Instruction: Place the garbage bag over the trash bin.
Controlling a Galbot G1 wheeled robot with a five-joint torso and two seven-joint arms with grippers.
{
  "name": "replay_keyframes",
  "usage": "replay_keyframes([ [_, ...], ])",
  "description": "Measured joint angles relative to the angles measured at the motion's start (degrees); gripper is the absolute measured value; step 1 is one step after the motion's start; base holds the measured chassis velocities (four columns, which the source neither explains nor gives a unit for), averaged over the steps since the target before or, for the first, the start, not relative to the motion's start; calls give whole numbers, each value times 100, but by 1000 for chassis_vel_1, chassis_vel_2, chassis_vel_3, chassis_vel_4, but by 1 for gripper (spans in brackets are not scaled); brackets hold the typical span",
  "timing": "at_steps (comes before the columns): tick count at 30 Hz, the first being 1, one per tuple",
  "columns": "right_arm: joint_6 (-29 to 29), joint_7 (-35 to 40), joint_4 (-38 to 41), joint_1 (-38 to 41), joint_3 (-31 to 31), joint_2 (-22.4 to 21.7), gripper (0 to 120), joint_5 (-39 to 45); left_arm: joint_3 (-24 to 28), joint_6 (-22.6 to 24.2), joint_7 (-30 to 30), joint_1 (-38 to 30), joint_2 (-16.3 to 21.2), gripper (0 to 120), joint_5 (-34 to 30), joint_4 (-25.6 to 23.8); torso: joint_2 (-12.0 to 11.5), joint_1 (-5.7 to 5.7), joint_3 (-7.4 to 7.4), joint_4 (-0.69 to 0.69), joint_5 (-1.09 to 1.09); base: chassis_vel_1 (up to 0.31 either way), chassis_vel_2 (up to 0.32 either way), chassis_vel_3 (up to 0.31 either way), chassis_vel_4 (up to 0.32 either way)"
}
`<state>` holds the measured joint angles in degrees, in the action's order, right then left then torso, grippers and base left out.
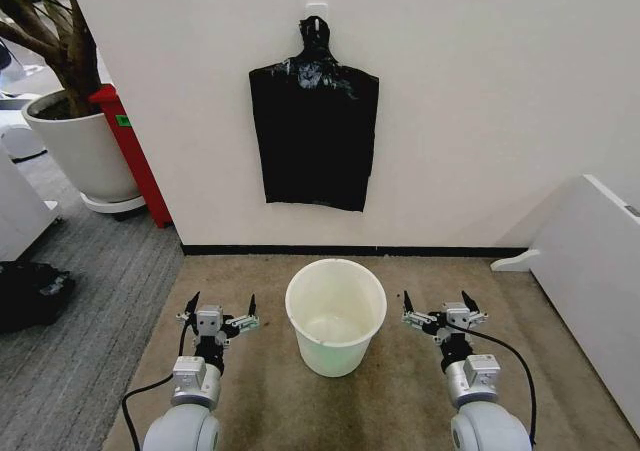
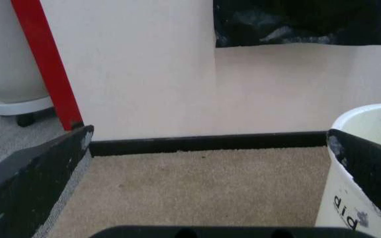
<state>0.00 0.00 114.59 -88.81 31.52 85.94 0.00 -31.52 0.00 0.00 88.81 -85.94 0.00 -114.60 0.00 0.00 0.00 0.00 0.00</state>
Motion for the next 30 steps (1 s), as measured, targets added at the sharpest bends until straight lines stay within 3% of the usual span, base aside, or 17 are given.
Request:
replay_keyframes([
  [30, 0, 0, 0, 0, 0, 0, 120, 0, 0, 0, 0, 0, 0, 120, 0, 0, 0, 0, 0, 0, 0, 0, 0, 0, 0],
])
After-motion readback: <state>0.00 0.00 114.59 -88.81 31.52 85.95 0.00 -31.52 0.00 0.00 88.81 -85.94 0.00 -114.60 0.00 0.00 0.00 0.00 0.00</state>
